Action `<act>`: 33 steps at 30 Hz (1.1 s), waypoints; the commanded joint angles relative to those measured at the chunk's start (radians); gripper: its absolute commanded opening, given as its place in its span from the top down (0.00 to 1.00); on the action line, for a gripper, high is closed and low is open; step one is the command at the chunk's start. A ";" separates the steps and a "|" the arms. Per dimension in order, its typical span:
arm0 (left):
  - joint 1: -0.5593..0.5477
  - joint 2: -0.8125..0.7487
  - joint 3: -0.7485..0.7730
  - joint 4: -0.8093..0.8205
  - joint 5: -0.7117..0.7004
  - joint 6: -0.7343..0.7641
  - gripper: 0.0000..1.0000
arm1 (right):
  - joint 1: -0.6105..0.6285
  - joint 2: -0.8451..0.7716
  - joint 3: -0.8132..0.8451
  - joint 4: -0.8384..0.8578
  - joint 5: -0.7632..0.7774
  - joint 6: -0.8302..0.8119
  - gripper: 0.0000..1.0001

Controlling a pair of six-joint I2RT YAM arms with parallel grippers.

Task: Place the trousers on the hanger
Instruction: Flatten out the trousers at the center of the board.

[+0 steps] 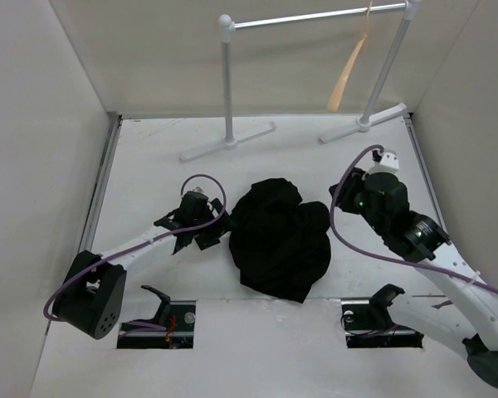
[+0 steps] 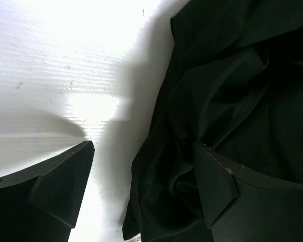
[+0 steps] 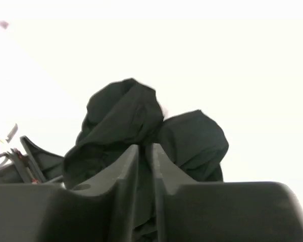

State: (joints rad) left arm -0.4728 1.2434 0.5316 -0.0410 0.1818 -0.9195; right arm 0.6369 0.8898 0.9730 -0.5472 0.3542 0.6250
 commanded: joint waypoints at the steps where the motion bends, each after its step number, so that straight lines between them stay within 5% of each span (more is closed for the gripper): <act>1: 0.001 -0.005 0.025 0.033 -0.005 -0.010 0.24 | 0.000 -0.005 -0.017 0.015 -0.145 -0.020 0.63; 4: 0.027 -0.016 0.025 0.036 -0.001 -0.009 0.24 | 0.149 0.102 0.024 0.061 -0.236 -0.073 0.30; 6: 0.044 -0.024 0.021 0.039 0.005 -0.009 0.24 | 0.224 0.206 0.064 0.069 -0.245 -0.116 0.19; 13: 0.078 -0.065 -0.007 0.030 0.010 -0.007 0.24 | 0.329 0.553 0.211 0.105 -0.204 -0.215 0.08; 15: 0.082 -0.081 -0.024 0.023 0.011 -0.007 0.24 | 0.318 0.618 0.231 0.110 -0.128 -0.215 0.17; 18: 0.086 -0.096 -0.042 0.012 0.015 -0.007 0.24 | 0.297 0.644 0.251 0.080 -0.029 -0.202 0.73; 19: 0.081 -0.099 -0.045 0.010 0.016 -0.007 0.24 | 0.295 0.618 0.248 0.067 0.006 -0.177 0.83; 24: 0.066 -0.088 -0.036 0.013 0.018 -0.010 0.23 | 0.186 0.314 0.104 0.001 0.101 -0.026 0.92; 33: -0.069 0.054 0.106 0.042 0.022 -0.010 0.20 | -0.329 -0.238 -0.175 -0.178 -0.009 0.142 0.91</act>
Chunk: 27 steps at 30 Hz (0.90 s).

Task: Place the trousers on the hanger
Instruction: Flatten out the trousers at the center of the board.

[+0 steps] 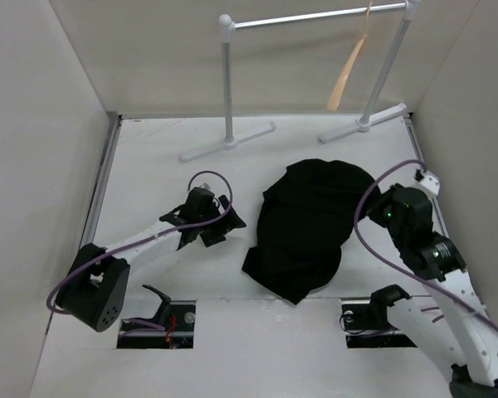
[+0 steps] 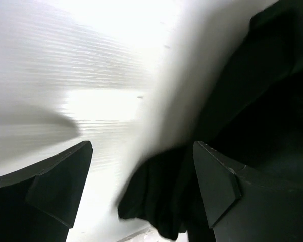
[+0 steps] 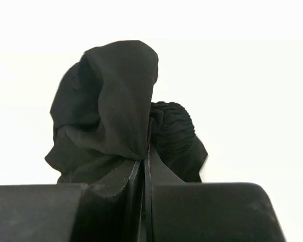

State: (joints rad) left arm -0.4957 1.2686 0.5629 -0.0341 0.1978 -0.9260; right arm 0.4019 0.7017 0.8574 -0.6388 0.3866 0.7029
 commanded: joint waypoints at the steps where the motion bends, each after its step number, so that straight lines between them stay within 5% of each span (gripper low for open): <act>1: -0.068 0.055 0.097 0.049 -0.003 -0.004 0.20 | -0.143 -0.073 -0.072 -0.093 -0.076 0.060 0.91; 9: -0.151 0.285 0.273 0.192 0.046 -0.025 0.17 | -0.269 -0.137 -0.113 -0.099 -0.233 0.032 0.90; 16: -0.290 0.524 0.420 0.269 0.156 -0.108 0.22 | -0.090 -0.079 -0.075 -0.049 -0.235 0.063 0.90; 17: -0.313 0.541 0.423 0.270 0.167 -0.117 0.28 | -0.067 -0.061 -0.064 -0.039 -0.229 0.063 0.90; 21: -0.370 0.534 0.391 0.332 0.180 -0.161 0.82 | 0.056 0.053 0.009 0.010 -0.181 0.064 0.90; 27: -0.234 0.306 0.226 0.320 0.095 -0.178 0.99 | 0.211 0.235 0.193 0.073 -0.143 0.041 0.90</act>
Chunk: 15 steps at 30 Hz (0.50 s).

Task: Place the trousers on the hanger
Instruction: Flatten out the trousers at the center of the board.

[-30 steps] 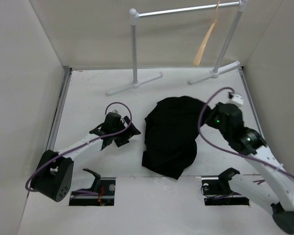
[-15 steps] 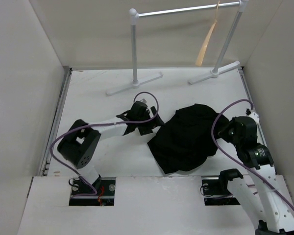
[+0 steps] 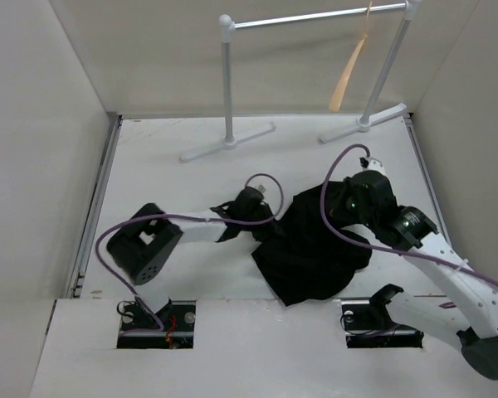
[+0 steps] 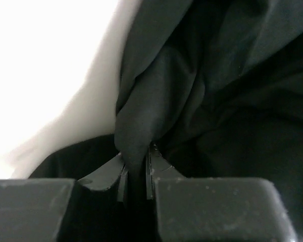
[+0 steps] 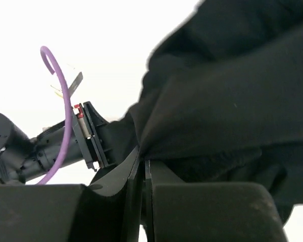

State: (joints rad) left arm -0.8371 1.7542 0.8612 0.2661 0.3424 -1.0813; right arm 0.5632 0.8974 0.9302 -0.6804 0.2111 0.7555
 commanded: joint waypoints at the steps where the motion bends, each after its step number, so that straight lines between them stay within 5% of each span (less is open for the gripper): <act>1: 0.170 -0.255 -0.115 -0.001 -0.058 -0.020 1.00 | 0.074 0.069 0.162 0.119 0.033 -0.016 0.90; 5: 0.545 -0.607 -0.168 -0.216 -0.030 0.038 1.00 | 0.172 0.173 0.327 0.120 0.031 -0.030 0.90; 9: 0.827 -0.763 0.065 -0.489 0.029 0.161 0.99 | 0.253 0.242 0.511 0.108 0.030 -0.041 0.90; 12: 0.798 -0.792 0.231 -0.616 -0.035 0.228 0.93 | 0.267 0.250 0.578 0.101 0.021 -0.050 0.90; 15: 0.676 -0.858 0.233 -0.662 -0.159 0.242 0.72 | 0.261 0.201 0.483 0.099 0.005 -0.038 0.90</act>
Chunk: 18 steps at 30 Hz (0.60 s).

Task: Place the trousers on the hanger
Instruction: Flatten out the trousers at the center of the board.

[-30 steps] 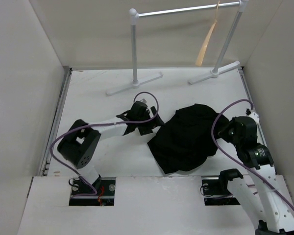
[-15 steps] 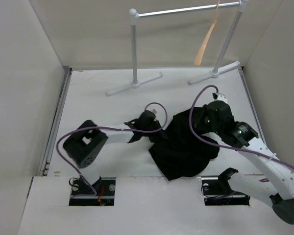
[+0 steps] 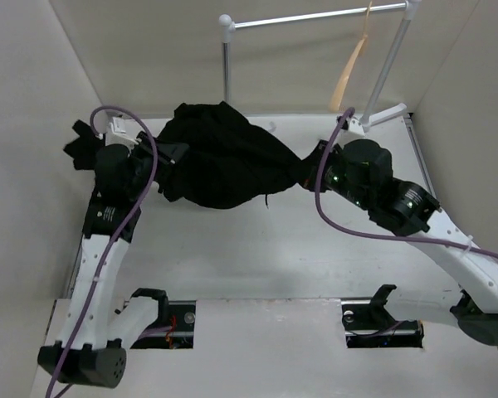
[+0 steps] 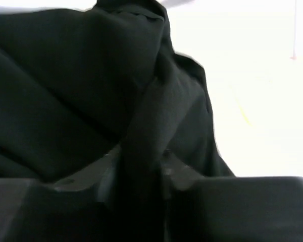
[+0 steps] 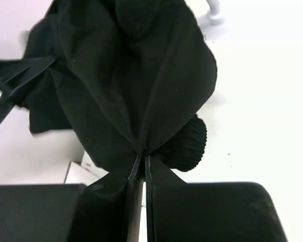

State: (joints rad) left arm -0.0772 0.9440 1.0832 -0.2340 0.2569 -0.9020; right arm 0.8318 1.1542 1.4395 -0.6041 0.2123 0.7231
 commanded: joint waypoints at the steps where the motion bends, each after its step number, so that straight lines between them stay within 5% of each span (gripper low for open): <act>1: -0.116 -0.072 -0.012 -0.188 -0.117 0.064 0.62 | -0.018 -0.074 -0.075 0.020 0.002 0.005 0.90; 4: -0.190 -0.125 -0.093 -0.260 -0.211 0.055 0.39 | -0.145 -0.145 -0.284 -0.012 -0.007 0.051 0.90; 9: -0.318 -0.139 -0.198 -0.344 -0.365 0.031 0.28 | -0.488 -0.159 -0.522 0.021 -0.060 0.070 0.80; 11: -0.339 -0.111 -0.207 -0.347 -0.424 0.028 0.28 | -0.573 -0.139 -0.547 0.068 -0.067 0.064 0.66; 15: -0.330 -0.035 -0.204 -0.315 -0.476 0.038 0.29 | -0.589 -0.136 -0.521 0.078 -0.041 0.032 0.31; 17: -0.303 -0.001 -0.204 -0.282 -0.482 0.043 0.30 | -0.520 -0.160 -0.527 0.050 0.008 0.018 0.25; 18: -0.281 0.016 -0.207 -0.256 -0.482 0.044 0.32 | -0.477 -0.177 -0.545 0.031 0.028 0.019 0.31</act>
State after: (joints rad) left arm -0.3943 0.9371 0.8707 -0.5556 -0.1562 -0.8696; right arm 0.2760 1.0302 0.8715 -0.5941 0.1909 0.7628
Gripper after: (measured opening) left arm 0.688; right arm 0.707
